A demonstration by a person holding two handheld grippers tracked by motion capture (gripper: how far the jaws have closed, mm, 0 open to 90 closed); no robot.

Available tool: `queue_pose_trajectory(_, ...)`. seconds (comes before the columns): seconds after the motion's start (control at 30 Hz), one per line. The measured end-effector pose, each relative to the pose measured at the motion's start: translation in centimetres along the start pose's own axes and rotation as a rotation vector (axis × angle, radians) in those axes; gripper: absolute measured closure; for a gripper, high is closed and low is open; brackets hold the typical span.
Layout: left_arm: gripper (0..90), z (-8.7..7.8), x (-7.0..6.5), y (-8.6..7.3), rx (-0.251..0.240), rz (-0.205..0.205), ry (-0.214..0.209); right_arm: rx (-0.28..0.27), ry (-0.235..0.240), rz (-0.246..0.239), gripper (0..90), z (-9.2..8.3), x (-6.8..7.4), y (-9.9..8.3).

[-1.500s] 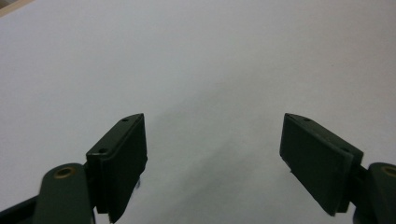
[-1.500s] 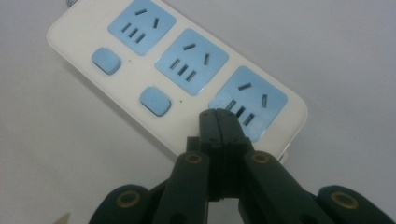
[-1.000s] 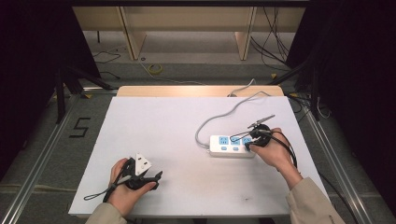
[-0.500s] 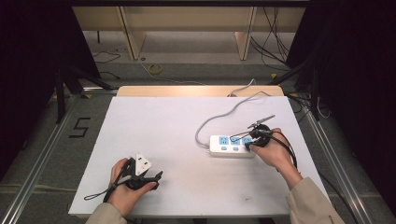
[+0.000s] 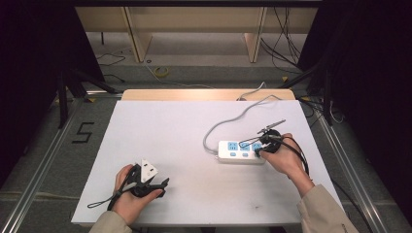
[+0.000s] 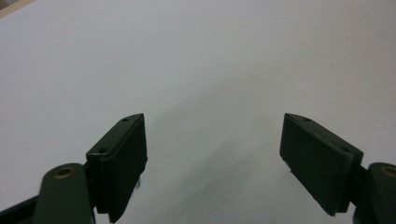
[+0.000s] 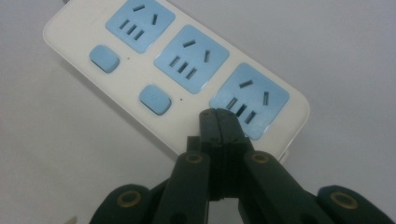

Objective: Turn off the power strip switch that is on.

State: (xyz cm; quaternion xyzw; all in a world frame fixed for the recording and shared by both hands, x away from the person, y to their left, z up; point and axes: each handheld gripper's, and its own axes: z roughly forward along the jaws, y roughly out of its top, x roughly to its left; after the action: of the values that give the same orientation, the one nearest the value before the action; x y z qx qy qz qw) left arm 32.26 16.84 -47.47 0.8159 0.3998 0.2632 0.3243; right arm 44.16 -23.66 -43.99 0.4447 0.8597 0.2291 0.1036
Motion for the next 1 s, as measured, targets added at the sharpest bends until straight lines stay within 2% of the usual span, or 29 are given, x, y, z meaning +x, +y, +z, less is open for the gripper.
queue_pose_trajectory(1.0,22.9,0.04,0.09,-0.02,0.003,0.001,-0.001,-0.016,0.01,0.006,90.0,-0.22,-0.13,-0.03)
